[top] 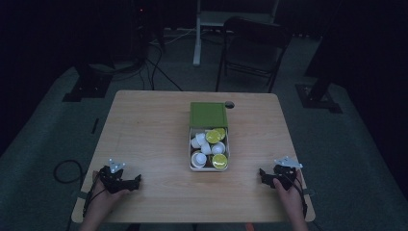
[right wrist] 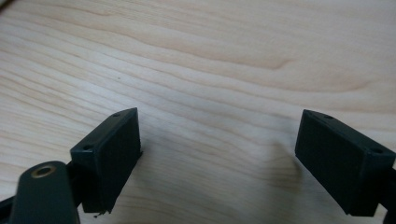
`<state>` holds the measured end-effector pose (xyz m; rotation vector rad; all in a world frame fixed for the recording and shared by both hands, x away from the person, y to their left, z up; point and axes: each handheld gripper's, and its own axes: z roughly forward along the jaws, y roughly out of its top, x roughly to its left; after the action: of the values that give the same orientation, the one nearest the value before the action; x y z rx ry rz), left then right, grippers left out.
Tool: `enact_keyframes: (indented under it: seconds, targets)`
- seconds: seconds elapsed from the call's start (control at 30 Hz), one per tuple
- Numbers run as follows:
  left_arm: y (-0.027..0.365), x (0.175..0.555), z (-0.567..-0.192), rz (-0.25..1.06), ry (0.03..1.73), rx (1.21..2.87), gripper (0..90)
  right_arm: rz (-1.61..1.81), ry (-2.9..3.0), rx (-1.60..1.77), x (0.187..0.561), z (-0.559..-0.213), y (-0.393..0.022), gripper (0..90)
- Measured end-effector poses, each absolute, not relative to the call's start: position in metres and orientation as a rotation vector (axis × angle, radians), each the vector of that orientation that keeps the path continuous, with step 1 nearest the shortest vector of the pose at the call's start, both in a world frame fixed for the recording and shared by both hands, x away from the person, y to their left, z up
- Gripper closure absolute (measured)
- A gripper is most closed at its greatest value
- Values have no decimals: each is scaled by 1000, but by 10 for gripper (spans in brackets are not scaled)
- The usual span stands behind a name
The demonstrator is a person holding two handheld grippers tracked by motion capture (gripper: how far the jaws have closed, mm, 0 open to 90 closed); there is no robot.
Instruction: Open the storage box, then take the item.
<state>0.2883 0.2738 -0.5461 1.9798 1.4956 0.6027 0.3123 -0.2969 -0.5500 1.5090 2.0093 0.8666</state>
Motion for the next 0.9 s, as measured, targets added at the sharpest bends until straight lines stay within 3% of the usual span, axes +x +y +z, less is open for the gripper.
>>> enact_keyframes:
  seconds: [0.9]
  targets:
    - [257,296,-529,551,1299,2084,14,872,2015,1526,314,-550,-297,122]
